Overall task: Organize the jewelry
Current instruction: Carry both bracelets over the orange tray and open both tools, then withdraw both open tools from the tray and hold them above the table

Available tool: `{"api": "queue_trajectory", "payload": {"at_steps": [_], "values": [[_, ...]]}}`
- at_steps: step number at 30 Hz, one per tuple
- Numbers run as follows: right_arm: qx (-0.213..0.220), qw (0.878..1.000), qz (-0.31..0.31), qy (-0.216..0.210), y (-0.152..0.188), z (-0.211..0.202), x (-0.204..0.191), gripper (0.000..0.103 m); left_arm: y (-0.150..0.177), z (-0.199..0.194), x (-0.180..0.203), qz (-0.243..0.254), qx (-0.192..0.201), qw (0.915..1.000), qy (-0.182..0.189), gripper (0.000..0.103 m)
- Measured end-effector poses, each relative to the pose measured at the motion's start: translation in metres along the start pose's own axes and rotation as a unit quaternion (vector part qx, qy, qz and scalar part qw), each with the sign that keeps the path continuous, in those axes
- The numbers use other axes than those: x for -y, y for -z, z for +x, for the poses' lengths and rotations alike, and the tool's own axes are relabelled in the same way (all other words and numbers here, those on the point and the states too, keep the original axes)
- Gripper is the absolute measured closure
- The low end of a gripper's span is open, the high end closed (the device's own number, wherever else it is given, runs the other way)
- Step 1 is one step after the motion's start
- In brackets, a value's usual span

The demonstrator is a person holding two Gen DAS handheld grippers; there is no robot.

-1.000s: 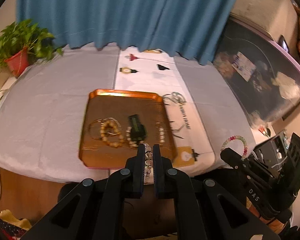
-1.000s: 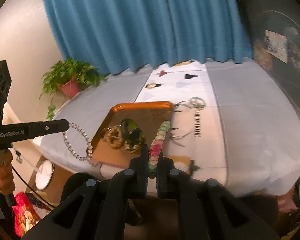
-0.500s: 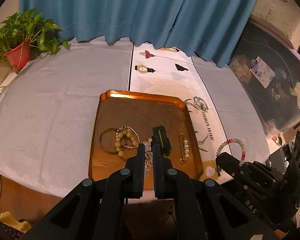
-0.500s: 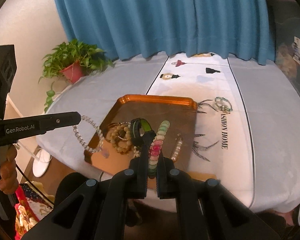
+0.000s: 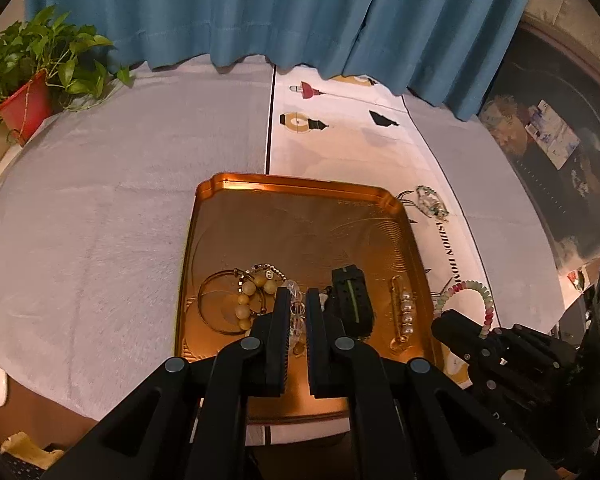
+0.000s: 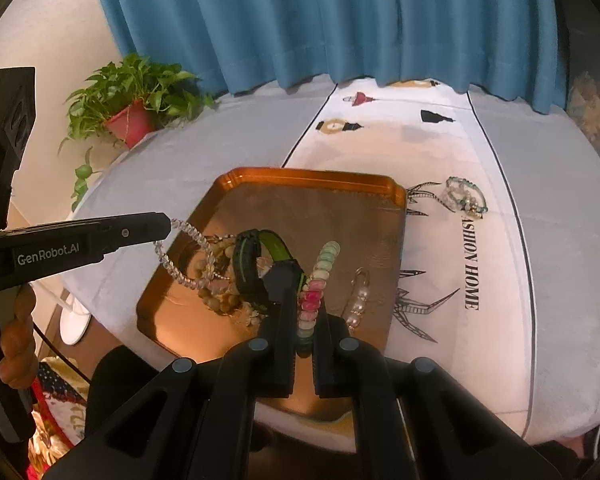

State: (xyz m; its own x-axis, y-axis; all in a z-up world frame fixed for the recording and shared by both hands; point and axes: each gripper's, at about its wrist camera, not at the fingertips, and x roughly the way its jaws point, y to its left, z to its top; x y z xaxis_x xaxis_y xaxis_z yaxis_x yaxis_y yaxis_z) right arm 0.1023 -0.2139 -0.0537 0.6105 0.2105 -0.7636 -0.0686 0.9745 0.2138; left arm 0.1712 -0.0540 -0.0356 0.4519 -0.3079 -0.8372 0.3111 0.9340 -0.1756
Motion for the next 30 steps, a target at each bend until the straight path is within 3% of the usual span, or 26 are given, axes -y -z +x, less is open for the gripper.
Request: {"api": "queue_trajectory", "payload": {"at_steps": [8, 9, 10, 12, 14, 22, 30], "values": [[-0.014, 1.000, 0.000, -0.003, -0.002, 0.018, 0.003, 0.094, -0.005, 0.014, -0.001, 0.003, -0.007, 1.0000, -0.006, 0.097], [-0.018, 1.000, 0.000, -0.004, -0.003, 0.020, 0.003, 0.090, -0.006, 0.015, -0.001, 0.004, -0.009, 0.9999, 0.000, 0.086], [-0.027, 1.000, -0.001, -0.004, -0.004, 0.024, 0.003, 0.082, -0.007, 0.017, -0.001, 0.006, -0.014, 0.9999, 0.003, 0.052], [-0.048, 0.999, 0.003, -0.004, -0.003, 0.030, 0.003, 0.028, -0.007, 0.016, -0.002, 0.004, -0.014, 0.9997, -0.020, 0.000], [-0.038, 0.999, 0.011, -0.002, 0.000, 0.024, 0.004, 0.023, -0.002, 0.006, -0.001, 0.006, 0.016, 0.9988, -0.046, 0.002], [-0.004, 1.000, 0.007, 0.019, 0.031, -0.044, 0.003, 0.023, 0.042, -0.040, -0.003, 0.004, 0.027, 0.9935, -0.110, 0.002], [0.054, 0.996, 0.057, 0.041, 0.067, -0.121, 0.002, 0.023, 0.096, -0.102, 0.021, 0.013, 0.049, 0.9926, -0.110, 0.002]]}}
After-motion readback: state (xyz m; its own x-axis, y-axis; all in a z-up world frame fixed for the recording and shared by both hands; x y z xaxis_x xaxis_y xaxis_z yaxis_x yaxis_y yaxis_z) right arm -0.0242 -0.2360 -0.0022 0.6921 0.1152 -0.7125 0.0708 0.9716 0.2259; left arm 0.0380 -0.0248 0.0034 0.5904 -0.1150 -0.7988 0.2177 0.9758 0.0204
